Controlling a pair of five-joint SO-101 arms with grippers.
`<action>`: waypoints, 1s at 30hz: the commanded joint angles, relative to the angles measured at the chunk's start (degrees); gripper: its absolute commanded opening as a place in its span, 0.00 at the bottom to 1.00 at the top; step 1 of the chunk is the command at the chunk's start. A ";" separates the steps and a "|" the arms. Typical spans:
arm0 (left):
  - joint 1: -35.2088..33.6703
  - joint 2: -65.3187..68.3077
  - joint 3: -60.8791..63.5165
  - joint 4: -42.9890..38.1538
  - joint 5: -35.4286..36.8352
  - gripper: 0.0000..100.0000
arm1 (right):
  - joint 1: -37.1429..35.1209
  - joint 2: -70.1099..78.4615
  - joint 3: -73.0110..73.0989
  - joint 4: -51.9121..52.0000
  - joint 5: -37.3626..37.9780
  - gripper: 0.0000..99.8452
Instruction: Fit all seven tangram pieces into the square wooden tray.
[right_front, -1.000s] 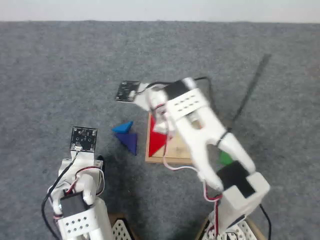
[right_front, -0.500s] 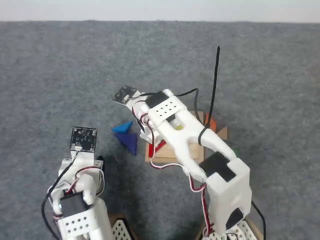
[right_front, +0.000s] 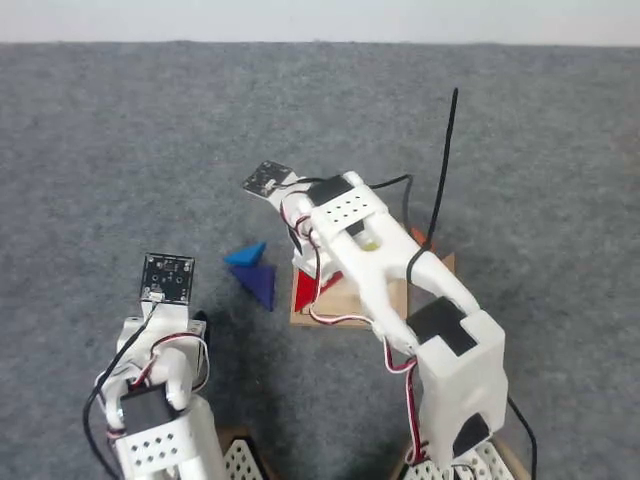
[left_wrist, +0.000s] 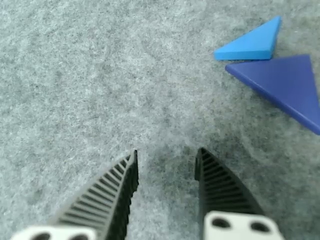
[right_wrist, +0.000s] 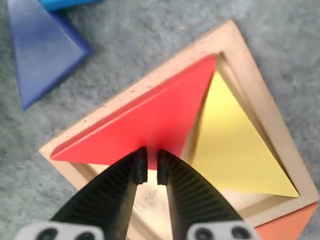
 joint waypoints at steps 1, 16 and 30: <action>0.00 -1.05 -0.40 0.26 -0.88 0.19 | 0.92 -2.86 -0.44 0.48 1.41 0.06; 0.00 -1.05 -0.40 0.26 -0.88 0.19 | -8.40 -10.33 -0.18 -6.29 -8.35 0.06; 0.00 -1.05 -0.40 0.26 -0.88 0.19 | -7.96 -0.40 -0.53 -6.11 -8.00 0.06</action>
